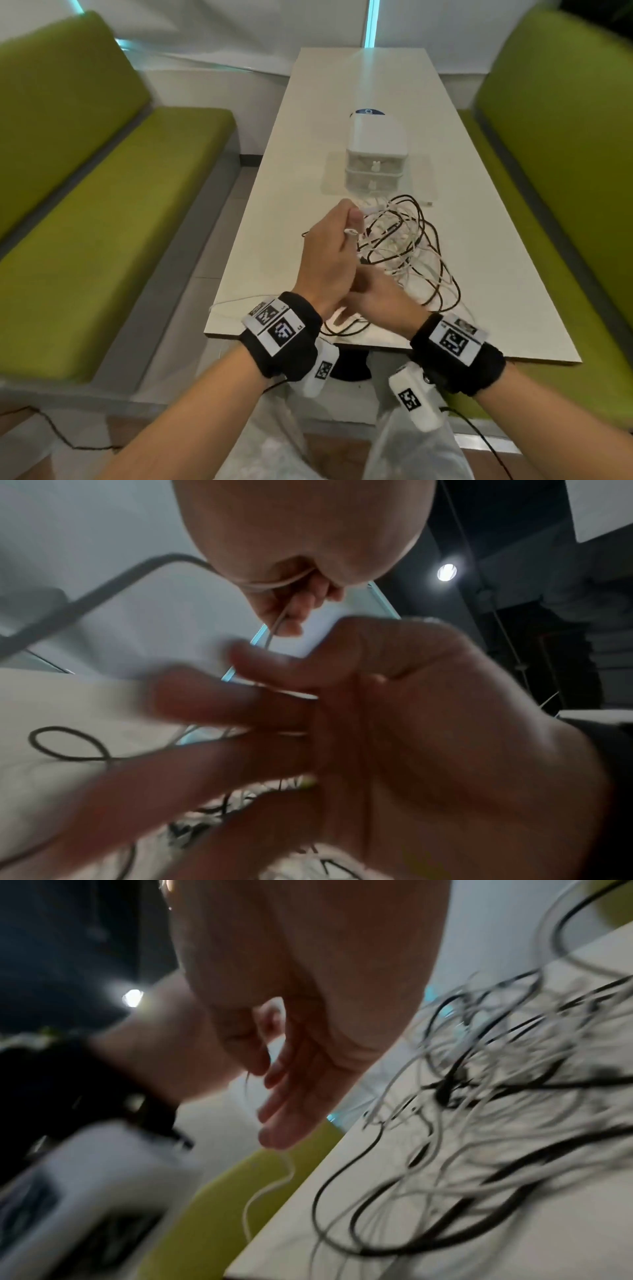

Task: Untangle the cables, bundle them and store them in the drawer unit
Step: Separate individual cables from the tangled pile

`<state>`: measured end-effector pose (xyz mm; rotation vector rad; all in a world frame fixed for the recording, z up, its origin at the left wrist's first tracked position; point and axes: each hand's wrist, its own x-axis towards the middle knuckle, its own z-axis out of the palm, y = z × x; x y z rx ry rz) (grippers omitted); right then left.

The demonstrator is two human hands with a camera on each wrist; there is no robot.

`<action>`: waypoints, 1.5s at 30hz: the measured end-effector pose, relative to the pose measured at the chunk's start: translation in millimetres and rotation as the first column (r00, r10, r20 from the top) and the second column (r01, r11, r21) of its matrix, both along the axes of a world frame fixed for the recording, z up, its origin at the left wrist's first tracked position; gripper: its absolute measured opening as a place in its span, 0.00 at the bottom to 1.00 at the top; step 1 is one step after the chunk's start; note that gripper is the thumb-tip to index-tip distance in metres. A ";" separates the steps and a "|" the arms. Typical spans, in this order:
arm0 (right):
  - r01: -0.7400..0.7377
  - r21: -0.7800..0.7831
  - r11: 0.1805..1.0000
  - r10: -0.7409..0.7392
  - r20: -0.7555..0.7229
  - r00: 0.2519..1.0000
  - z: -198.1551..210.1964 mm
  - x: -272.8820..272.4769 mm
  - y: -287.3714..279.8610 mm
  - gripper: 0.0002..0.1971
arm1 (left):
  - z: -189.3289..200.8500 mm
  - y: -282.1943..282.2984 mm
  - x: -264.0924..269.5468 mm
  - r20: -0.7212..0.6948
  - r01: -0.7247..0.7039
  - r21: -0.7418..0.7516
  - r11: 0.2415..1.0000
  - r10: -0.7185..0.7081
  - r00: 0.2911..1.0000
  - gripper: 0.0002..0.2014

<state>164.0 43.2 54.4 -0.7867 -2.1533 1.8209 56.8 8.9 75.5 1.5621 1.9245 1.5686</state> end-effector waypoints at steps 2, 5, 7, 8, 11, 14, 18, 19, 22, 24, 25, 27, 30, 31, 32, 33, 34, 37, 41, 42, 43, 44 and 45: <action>-0.192 0.149 0.970 0.186 0.050 0.981 -10.1 -18.1 -17.5 0.20 | 4.4 0.8 2.4 0.040 0.023 0.003 1.000 -0.023 0.999 0.15; -0.290 0.286 0.913 0.263 0.130 0.956 -29.3 -47.9 -24.4 0.14 | 4.9 -0.5 -1.5 0.071 0.017 0.015 1.000 -0.018 0.997 0.14; -0.272 0.238 0.933 0.202 0.281 0.938 -30.2 -53.9 -22.8 0.11 | 4.3 -3.6 -7.3 0.093 0.014 0.014 1.000 -0.015 0.996 0.13; -0.306 0.261 0.916 0.218 0.316 0.923 -31.4 -53.0 -21.0 0.12 | 4.7 -5.4 -10.1 0.099 0.013 0.008 1.000 -0.014 0.995 0.13; -0.298 0.196 0.934 0.237 0.285 0.929 -31.1 -41.9 -12.4 0.16 | 8.0 -9.9 -18.5 0.098 0.020 0.019 1.000 -0.022 0.995 0.14; -0.269 0.034 0.963 0.258 0.183 0.949 -39.5 -24.7 -0.6 0.13 | 11.5 -10.6 -25.9 0.074 0.007 0.012 1.000 -0.008 0.997 0.16; -0.254 -0.173 0.952 0.272 0.089 0.958 -42.3 -5.4 11.0 0.08 | 14.7 -13.6 -33.0 0.082 0.004 0.017 1.000 -0.006 0.997 0.16; -0.248 -0.196 0.949 0.270 0.093 0.958 -42.2 -1.1 13.7 0.09 | 15.8 -15.3 -34.1 0.085 0.007 0.012 1.000 -0.008 0.996 0.17; -0.257 -0.141 0.956 0.278 0.155 0.948 -39.1 11.8 21.9 0.06 | 21.5 -20.8 -35.8 0.103 0.013 0.001 1.000 -0.013 0.995 0.19; -0.253 -0.096 0.963 0.268 0.211 0.940 -36.4 19.6 24.6 0.05 | 23.4 -22.9 -36.2 0.124 0.018 0.001 1.000 -0.018 0.992 0.19; -0.250 -0.089 0.964 0.264 0.234 0.936 -34.7 23.0 25.9 0.05 | 23.3 -23.1 -35.4 0.136 0.021 0.000 1.000 -0.021 0.991 0.18; -0.251 -0.075 0.965 0.262 0.275 0.925 -31.9 27.8 28.8 0.06 | 22.1 -23.3 -31.5 0.149 0.031 -0.012 0.999 -0.029 0.988 0.18; -0.204 -0.001 0.979 0.195 0.310 0.931 -31.1 30.1 33.3 0.07 | 20.6 -21.4 -24.2 0.167 0.059 -0.025 0.998 -0.054 0.984 0.16; -0.187 0.037 0.982 0.165 0.320 0.933 -31.6 30.4 34.5 0.07 | 20.0 -20.4 -22.9 0.182 0.071 -0.029 0.997 -0.065 0.981 0.16; -0.191 0.070 0.979 0.157 0.332 0.930 -32.0 30.9 35.2 0.06 | 19.6 -19.9 -22.0 0.206 0.086 -0.032 0.996 -0.077 0.975 0.16; -0.220 0.098 0.971 0.173 0.352 0.920 -31.9 31.0 35.8 0.06 | 19.1 -19.7 -21.5 0.236 0.105 -0.033 0.994 -0.094 0.967 0.17; -0.262 0.128 0.957 0.196 0.383 0.903 -32.4 31.4 36.4 0.06 | 18.2 -20.2 -21.1 0.266 0.126 -0.038 0.991 -0.112 0.958 0.17; -0.292 0.259 0.921 0.160 0.431 0.888 -30.7 31.3 38.7 0.07 | 12.5 -24.2 -21.5 0.303 0.172 -0.065 0.983 -0.145 0.942 0.16; -0.058 0.341 0.938 -0.039 0.270 0.962 -27.0 22.4 46.7 0.08 | 5.9 -27.7 -22.3 0.305 0.152 -0.096 0.984 -0.116 0.945 0.21; 0.008 0.367 0.930 -0.100 0.232 0.968 -25.6 18.7 47.5 0.08 | 5.4 -28.1 -22.3 0.296 0.146 -0.102 0.984 -0.110 0.949 0.25; 0.050 0.409 0.911 -0.143 0.199 0.969 -24.1 14.3 47.4 0.08 | 4.1 -27.7 -23.4 0.279 0.135 -0.112 0.984 -0.099 0.955 0.26; 0.067 0.447 0.892 -0.153 0.160 0.975 -23.4 9.5 45.5 0.09 | 3.0 -27.3 -24.8 0.265 0.123 -0.116 0.986 -0.089 0.960 0.26; 0.053 0.461 0.886 -0.120 0.117 0.986 -23.0 4.0 42.9 0.12 | 0.8 -26.3 -27.0 0.265 0.112 -0.115 0.987 -0.078 0.961 0.23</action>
